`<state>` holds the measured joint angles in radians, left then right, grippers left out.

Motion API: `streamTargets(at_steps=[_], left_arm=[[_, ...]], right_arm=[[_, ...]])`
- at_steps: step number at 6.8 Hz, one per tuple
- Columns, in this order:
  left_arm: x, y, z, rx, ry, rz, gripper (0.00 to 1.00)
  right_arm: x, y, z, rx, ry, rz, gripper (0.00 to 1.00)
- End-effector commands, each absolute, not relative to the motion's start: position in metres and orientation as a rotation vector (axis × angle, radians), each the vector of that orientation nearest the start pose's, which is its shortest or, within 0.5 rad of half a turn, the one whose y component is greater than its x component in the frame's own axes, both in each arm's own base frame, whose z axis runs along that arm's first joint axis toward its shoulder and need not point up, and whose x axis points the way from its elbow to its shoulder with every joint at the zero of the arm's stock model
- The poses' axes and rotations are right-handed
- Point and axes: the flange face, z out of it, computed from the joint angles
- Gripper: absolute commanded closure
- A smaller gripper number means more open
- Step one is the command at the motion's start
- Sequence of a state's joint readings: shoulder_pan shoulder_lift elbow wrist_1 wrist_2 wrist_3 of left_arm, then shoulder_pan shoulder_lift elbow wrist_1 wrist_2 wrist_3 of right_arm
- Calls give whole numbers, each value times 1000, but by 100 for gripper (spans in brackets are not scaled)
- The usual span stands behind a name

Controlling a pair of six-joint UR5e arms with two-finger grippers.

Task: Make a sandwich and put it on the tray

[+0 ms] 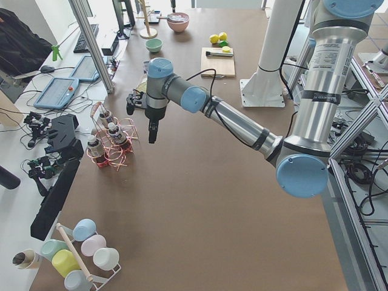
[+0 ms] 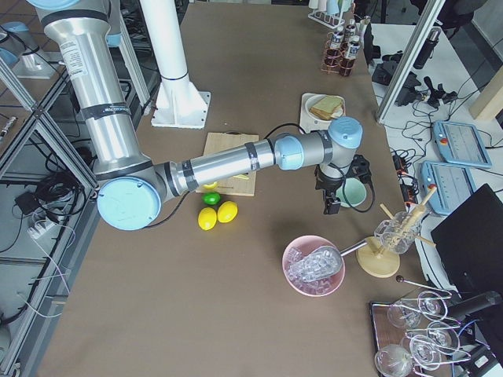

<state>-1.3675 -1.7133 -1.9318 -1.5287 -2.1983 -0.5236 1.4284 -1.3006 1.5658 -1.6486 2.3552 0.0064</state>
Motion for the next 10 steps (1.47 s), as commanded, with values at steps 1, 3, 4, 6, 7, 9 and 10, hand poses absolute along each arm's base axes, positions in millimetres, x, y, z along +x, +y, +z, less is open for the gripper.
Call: streamTargets(at_steps=[1,3,4,6,7,9,10], left_arm=[[-44,-518,497,166,815,-81,3],[-55,-505,531,140,818,-69,3],[-55,-500,551,121,816,-77,3],[-56,-465,587,110,818,-85,3],[-56,-452,597,115,818,-86,3],[-57,-441,606,118,818,-85,3],[-56,-440,607,115,817,-85,3]], right_arm=[[1,-596,559,87,-831,-193,1],[6,-584,575,71,-871,-187,1],[7,-579,582,62,-867,-182,1],[8,-567,594,46,-863,-175,1],[9,-564,597,42,-860,-173,1],[22,-555,599,49,-860,-149,1],[39,-540,603,60,-860,-123,1]])
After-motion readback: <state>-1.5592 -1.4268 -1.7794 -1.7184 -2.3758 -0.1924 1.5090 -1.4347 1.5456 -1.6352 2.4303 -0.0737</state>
